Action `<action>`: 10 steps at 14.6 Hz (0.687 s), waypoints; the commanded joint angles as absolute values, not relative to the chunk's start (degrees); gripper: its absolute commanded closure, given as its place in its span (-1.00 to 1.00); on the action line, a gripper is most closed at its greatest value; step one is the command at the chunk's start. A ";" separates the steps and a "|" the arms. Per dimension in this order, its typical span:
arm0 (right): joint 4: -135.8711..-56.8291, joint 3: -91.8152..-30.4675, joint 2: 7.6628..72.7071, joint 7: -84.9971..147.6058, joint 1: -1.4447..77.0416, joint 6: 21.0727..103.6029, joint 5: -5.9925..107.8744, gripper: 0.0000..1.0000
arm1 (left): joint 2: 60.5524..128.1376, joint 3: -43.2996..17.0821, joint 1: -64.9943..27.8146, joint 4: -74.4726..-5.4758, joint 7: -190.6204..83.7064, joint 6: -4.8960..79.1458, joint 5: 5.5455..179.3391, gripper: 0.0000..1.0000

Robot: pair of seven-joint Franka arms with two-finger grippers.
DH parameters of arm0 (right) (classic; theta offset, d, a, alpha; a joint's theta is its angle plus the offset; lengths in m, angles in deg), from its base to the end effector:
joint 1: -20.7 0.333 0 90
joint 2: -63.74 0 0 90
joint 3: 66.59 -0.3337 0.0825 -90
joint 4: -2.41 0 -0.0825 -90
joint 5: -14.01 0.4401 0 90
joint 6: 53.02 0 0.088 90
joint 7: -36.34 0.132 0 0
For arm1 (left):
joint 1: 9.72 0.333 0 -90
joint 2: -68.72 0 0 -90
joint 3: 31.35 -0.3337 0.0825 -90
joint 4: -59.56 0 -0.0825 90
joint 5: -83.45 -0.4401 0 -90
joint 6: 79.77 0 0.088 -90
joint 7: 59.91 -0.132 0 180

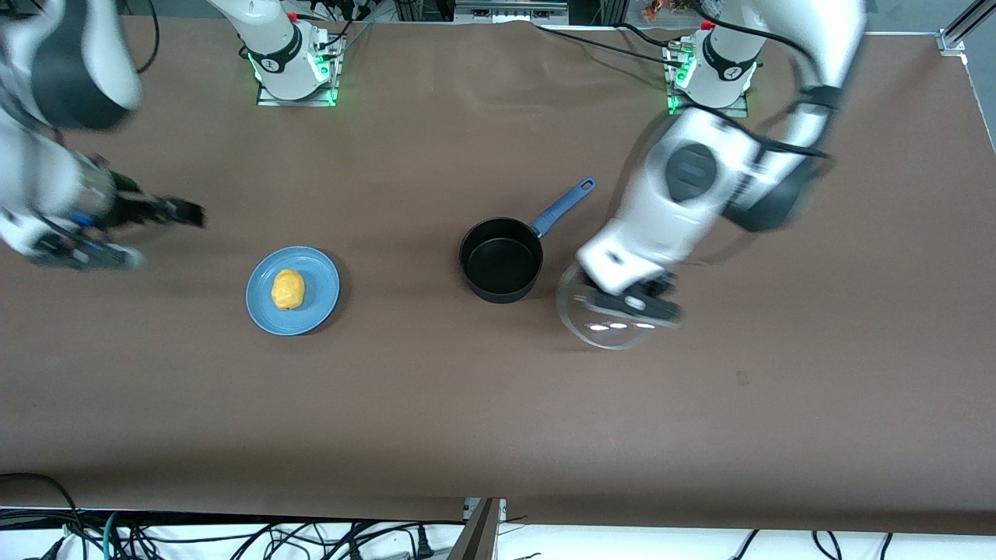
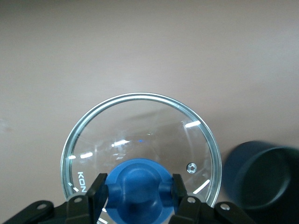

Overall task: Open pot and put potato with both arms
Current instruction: 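Lift the lid aside with the left gripper while the right gripper grasps the potato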

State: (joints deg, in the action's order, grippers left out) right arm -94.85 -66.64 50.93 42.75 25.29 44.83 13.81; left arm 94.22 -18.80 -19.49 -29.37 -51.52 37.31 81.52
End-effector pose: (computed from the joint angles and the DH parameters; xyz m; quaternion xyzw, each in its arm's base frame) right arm 0.6521 0.0525 0.4189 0.9942 -0.0149 -0.1058 0.0118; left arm 0.6987 -0.2634 0.3706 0.9923 -0.1168 0.0191 0.0377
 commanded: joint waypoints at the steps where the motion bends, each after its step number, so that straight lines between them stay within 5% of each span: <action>1: -99.52 -66.50 47.40 44.86 26.85 53.99 13.30 -0.98 | 90.78 -25.52 -15.09 -35.00 -74.95 38.35 88.19 0.20; 4: -102.35 -66.50 41.70 44.68 26.76 61.13 13.48 -0.97 | 91.57 -32.12 -11.93 -38.94 -90.27 43.16 88.20 0.21; 7: -103.59 -66.50 37.12 44.77 26.85 66.15 13.57 -0.97 | 93.76 -32.75 -4.29 -45.10 -105.30 52.56 92.39 0.20; 10: -103.94 -66.85 34.83 44.16 28.07 67.82 13.31 -0.94 | 95.70 -35.38 -1.72 -45.29 -112.80 53.38 93.21 0.20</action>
